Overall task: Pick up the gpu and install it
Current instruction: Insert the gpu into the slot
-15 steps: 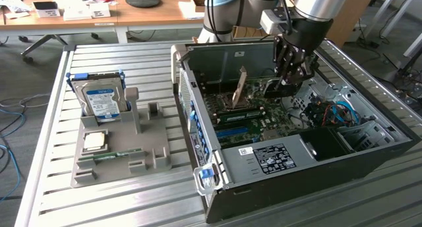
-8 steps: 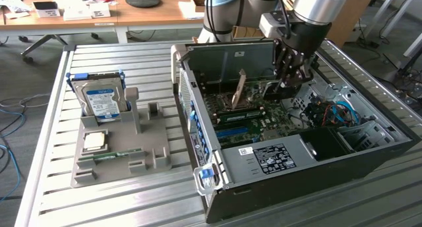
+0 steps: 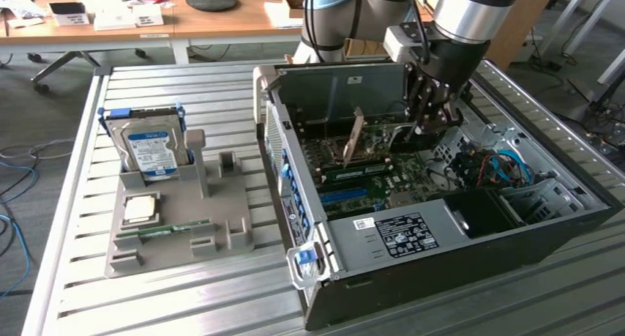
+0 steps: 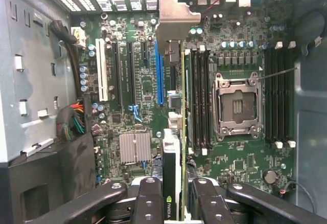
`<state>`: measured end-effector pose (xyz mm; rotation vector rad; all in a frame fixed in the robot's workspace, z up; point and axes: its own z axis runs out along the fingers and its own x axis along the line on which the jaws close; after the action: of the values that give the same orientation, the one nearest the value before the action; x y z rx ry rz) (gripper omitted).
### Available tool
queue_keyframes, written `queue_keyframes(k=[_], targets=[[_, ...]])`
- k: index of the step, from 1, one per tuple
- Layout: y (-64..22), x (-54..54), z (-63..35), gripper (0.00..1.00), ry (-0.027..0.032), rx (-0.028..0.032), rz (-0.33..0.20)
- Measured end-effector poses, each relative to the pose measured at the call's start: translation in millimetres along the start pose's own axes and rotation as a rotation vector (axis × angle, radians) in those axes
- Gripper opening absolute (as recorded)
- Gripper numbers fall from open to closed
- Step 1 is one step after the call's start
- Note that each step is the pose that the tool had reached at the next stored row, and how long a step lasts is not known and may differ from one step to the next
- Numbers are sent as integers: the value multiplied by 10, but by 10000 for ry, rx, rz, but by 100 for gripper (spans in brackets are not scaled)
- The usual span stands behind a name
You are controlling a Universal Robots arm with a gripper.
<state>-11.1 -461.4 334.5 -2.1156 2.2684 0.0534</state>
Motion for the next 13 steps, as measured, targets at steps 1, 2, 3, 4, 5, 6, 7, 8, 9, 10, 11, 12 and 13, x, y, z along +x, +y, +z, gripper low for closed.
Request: queue_keyframes(k=[1,2,3,4,5,6,7,8,9,10,11,12,13], targets=[[0,0,0,27,1,0,1],[4,0,2,27,0,-1,2],[15,1,7,27,-3,1,3],[29,2,11,27,-3,1,2],[46,4,15,27,-2,1,2],[62,5,18,27,-1,0,2],[73,6,23,27,-2,1,2],[80,7,31,27,-2,0,2],[85,8,47,27,-2,0,2],[87,10,66,27,-2,0,1],[90,11,83,27,-1,0,1],[93,12,100,27,-2,0,2],[97,13,116,27,-1,0,2]])
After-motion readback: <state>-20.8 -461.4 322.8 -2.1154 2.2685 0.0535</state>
